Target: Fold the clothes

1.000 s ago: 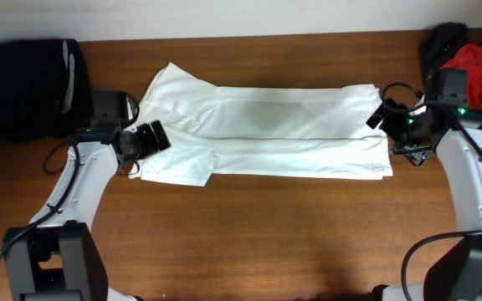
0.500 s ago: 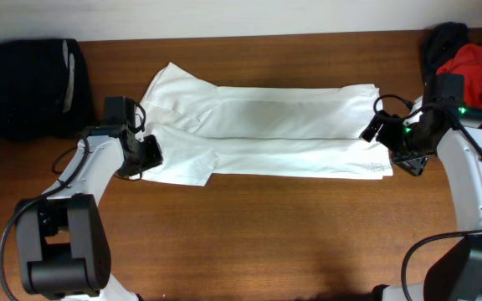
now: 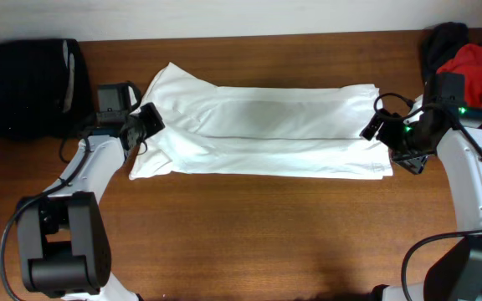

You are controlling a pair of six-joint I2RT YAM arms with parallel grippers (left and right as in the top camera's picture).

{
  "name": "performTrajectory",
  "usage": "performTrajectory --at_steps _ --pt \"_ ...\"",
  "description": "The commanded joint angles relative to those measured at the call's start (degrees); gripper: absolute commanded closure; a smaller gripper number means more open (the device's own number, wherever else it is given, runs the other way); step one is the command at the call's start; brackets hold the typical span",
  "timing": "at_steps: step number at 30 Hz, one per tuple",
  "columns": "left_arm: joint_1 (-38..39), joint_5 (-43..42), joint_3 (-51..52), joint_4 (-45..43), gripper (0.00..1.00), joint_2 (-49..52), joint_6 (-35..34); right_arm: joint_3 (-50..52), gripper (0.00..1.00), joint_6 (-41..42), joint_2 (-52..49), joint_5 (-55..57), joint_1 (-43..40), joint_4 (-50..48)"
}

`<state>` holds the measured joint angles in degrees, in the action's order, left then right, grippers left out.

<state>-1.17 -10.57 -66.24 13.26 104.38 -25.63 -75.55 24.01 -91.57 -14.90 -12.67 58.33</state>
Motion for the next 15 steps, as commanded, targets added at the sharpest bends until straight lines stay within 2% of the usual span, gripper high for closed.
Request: performTrajectory --at_steps 1,6,7,8,9,11,13,15 --pt "-0.4 -0.1 -0.5 -3.7 0.99 0.4 -0.7 -0.6 0.01 -0.2 0.2 0.6 0.0 -0.1" --pt "-0.4 1.0 -0.5 -12.3 0.98 5.0 -0.7 -0.5 0.01 -0.2 0.1 0.6 0.0 0.0" --pt "-0.4 1.4 -0.5 -12.8 0.71 6.4 -0.7 -0.5 0.01 -0.2 0.1 0.6 -0.1 0.0" --pt "-0.4 1.6 -0.5 -12.6 0.28 7.1 -0.6 -0.5 0.01 -0.2 0.1 0.6 0.0 0.0" --pt "-0.4 1.6 -0.5 -12.2 0.05 7.4 -0.4 -0.5 0.01 -0.2 0.1 0.6 0.0 0.0" --pt "-0.4 1.3 -1.3 -10.9 0.01 7.3 -0.2 -0.5 0.01 -0.2 0.1 0.6 0.0 0.0" --pt "-0.3 0.2 -5.2 -5.6 0.01 7.1 -0.2 -0.5 0.01 -0.2 0.1 0.6 0.0 0.0" --pt "0.2 -1.7 -15.1 4.0 0.01 7.1 0.0 -0.5 0.01 -0.2 0.1 0.6 0.0 0.0"
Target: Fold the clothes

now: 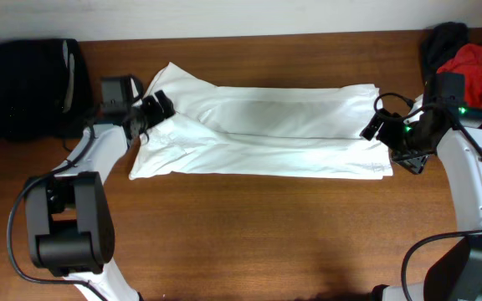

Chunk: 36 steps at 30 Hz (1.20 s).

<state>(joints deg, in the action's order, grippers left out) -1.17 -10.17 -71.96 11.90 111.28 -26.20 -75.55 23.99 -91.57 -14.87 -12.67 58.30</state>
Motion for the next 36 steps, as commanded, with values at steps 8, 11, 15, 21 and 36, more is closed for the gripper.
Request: performTrajectory --at_steps 8,11,15,21,36 --pt "12.9 4.3 -20.5 12.2 0.09 4.0 24.7 -0.4 0.01 -1.2 -3.9 0.7 0.0 -0.2" --pt "13.8 8.0 -20.5 12.4 0.10 9.0 31.3 -0.4 0.01 -1.3 -4.9 0.7 0.0 0.0" --pt "14.2 9.2 -20.5 12.2 0.11 14.0 40.1 -0.4 0.01 -1.3 -4.9 0.7 0.0 0.0" --pt "16.0 9.2 -20.5 13.7 0.17 16.6 45.6 -0.4 0.01 -1.3 -4.9 0.7 0.0 -0.1" --pt "17.2 17.2 -20.6 9.8 0.49 20.2 41.0 -0.4 0.01 -1.3 -4.9 2.1 0.0 -0.2"
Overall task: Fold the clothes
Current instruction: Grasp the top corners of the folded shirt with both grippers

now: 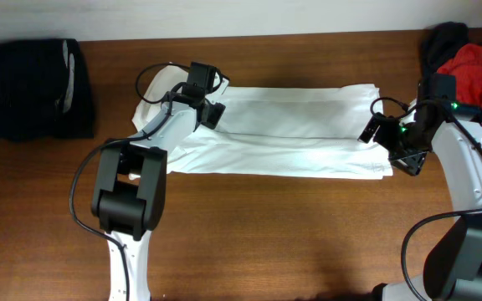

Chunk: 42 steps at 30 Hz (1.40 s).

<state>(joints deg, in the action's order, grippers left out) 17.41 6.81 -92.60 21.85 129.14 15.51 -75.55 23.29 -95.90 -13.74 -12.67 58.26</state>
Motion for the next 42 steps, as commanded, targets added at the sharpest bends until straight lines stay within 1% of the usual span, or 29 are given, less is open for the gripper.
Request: performTrajectory --at_steps 1,3,4,5,7,8,9,10,13,15,16,18,19,20,21,22,24,28,31,33,35,36,37,40,42 --pt "-2.0 -0.1 0.0 -0.2 0.54 2.3 -0.7 -0.4 0.01 -0.6 -0.6 1.1 0.0 -0.2" --pt "-2.7 -1.6 0.0 -0.3 0.57 2.3 -0.8 -0.4 0.01 -0.6 -0.6 2.4 0.0 -0.2" --pt "-2.7 -1.6 0.0 -0.4 0.60 2.3 -0.9 -0.4 0.01 -0.6 -0.6 2.4 0.0 -0.2" --pt "-2.7 -1.6 0.0 -0.4 0.69 2.3 -0.9 -0.4 0.01 -0.6 -0.6 2.4 0.0 -0.2" --pt "-2.7 -1.6 0.0 -0.6 0.78 2.3 -0.9 -0.4 0.01 -0.6 -0.6 2.4 0.0 -0.2" --pt "-2.7 -1.6 0.0 -1.0 0.86 2.3 -0.9 -0.4 0.01 -0.6 -0.6 2.4 0.0 -0.4" --pt "-2.7 -1.6 0.0 -1.3 0.92 2.3 -0.9 -0.4 0.01 -0.6 -0.6 2.4 0.0 -3.1" --pt "-2.7 -1.6 0.0 -1.4 0.95 2.3 -0.9 -0.4 0.00 -0.6 -0.6 2.4 0.0 -6.1" --pt "-2.7 -1.6 0.0 -1.5 0.96 2.3 -0.9 -1.0 0.01 -2.4 -0.8 2.2 0.2 -17.2" --pt "-2.6 -1.6 0.0 -1.7 0.96 2.3 -0.9 -3.6 0.01 -3.2 -3.1 2.4 0.8 -20.5" --pt "-2.6 -1.6 0.0 -1.6 0.96 2.3 -0.9 -5.4 0.01 -3.6 -5.7 2.4 1.4 -21.8" --pt "-2.6 -1.6 0.0 -1.6 0.96 2.3 -0.9 -10.7 0.01 -5.1 -13.9 2.4 3.0 -23.6" --pt "-2.6 -1.6 0.0 -1.4 0.96 2.3 -0.9 -14.2 0.02 -5.9 -18.4 2.4 3.6 -23.5" --pt "-2.6 -1.6 0.0 -1.2 0.96 2.3 -0.9 -19.2 0.06 -6.2 -24.4 2.6 4.2 -23.1" --pt "-2.6 -1.6 0.0 -0.7 0.96 2.3 -0.9 -21.4 0.05 -6.4 -27.5 2.9 4.4 -23.1" --pt "-2.6 -1.6 0.0 0.1 0.96 2.3 -0.9 -23.1 0.05 -6.4 -30.5 6.5 4.4 -23.4" --pt "-2.6 -1.6 0.0 -0.1 0.96 2.3 -0.9 -23.1 0.07 -8.3 -31.3 9.6 4.3 -26.3" --pt "-2.6 -1.6 0.0 -0.1 0.96 2.3 -0.9 -23.1 0.07 -8.3 -32.7 9.9 4.4 -31.5" --pt "-2.6 -1.6 0.0 -0.1 0.96 2.3 -0.9 -23.1 0.09 -8.8 -35.3 10.0 4.3 -32.4" --pt "-2.6 -1.6 0.0 0.0 0.96 2.3 -0.9 -23.1 0.15 -9.4 -35.8 10.0 4.3 -33.7" --pt "-2.6 -1.6 0.0 0.0 0.96 2.3 -0.9 -23.1 0.30 -9.4 -35.8 10.0 4.3 -34.0" --pt "-2.6 -1.6 0.0 0.1 0.96 2.3 -0.9 -23.1 0.36 -9.4 -35.8 10.0 4.3 -34.2" --pt "-2.6 -1.6 0.0 0.1 0.96 2.3 -0.9 -23.1 0.37 -9.4 -35.8 10.8 4.3 -34.4" --pt "-2.6 -1.6 0.0 0.1 0.96 2.3 -0.9 -23.1 0.52 -9.4 -35.8 12.1 4.3 -34.3" --pt "-2.6 -1.6 0.0 0.1 0.96 2.3 -0.9 -23.1 0.69 -9.4 -35.8 12.1 4.3 -34.3"
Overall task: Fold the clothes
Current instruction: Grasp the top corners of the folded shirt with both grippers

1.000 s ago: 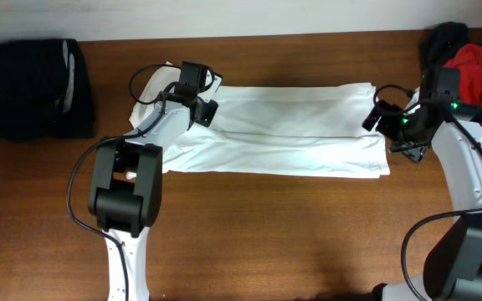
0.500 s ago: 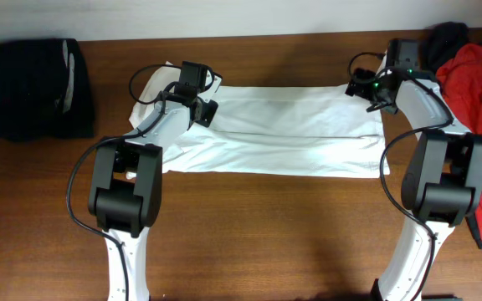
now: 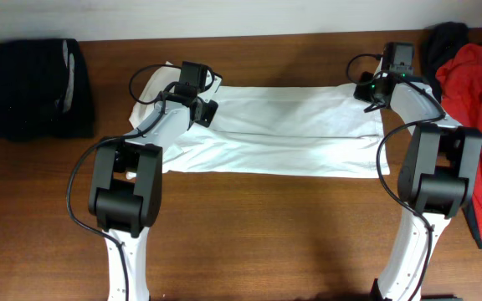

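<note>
A white garment point(image 3: 283, 134) lies spread lengthwise across the back half of the table, folded into a long band. My left gripper point(image 3: 204, 110) is down on its upper left part, beside a bunched sleeve point(image 3: 153, 88). My right gripper point(image 3: 366, 89) sits at the garment's far right corner. From the overhead view the fingers of both are too small and too hidden to show whether they hold cloth.
A folded black garment point(image 3: 28, 88) lies at the back left. A red garment point(image 3: 475, 84) and a dark one point(image 3: 446, 38) are piled at the right edge, with red cloth hanging lower down. Brown tabletop point(image 3: 266, 234) fills the front.
My right gripper has gone from the middle of the garment's right edge to its far right corner, with the arm now reaching back. My left gripper has shifted only slightly left.
First my left gripper was at the garment's left edge and my right at its right edge. The left then sat a little further back at the sleeve. Later it was inward on the upper left cloth, the sleeve bunched. Now the right is at the far right corner.
</note>
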You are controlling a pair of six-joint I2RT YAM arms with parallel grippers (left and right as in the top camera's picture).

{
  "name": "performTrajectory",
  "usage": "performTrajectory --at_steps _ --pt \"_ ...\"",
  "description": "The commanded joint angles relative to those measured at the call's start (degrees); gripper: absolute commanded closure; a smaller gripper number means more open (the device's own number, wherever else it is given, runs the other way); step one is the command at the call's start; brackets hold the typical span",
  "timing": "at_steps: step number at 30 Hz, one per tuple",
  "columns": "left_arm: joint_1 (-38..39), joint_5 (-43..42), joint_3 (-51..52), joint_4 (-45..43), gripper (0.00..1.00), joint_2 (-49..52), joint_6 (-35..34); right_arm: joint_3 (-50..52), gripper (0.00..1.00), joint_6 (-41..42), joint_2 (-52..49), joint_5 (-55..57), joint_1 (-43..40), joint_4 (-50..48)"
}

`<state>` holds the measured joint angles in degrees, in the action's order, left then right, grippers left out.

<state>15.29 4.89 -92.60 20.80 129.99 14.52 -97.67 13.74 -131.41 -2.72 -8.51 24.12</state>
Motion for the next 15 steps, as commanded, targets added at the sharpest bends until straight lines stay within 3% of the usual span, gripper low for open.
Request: performTrajectory --at_steps 1,2,3,15 --pt "-0.5 0.3 0.0 1.0 0.96 1.5 0.1 -1.0 0.83 0.2 -0.2 1.5 0.2 0.0" --pt "-0.5 0.3 0.0 0.9 0.96 1.5 -1.1 -1.0 0.94 0.2 -0.2 1.7 0.2 0.4" --pt "-0.5 0.3 0.0 0.8 0.96 1.5 -1.7 -1.0 0.96 0.2 -0.2 1.9 0.2 1.0" --pt "-0.5 6.1 -0.3 1.9 0.99 -9.5 -3.4 -14.7 0.96 5.2 0.5 1.2 -3.5 22.2"
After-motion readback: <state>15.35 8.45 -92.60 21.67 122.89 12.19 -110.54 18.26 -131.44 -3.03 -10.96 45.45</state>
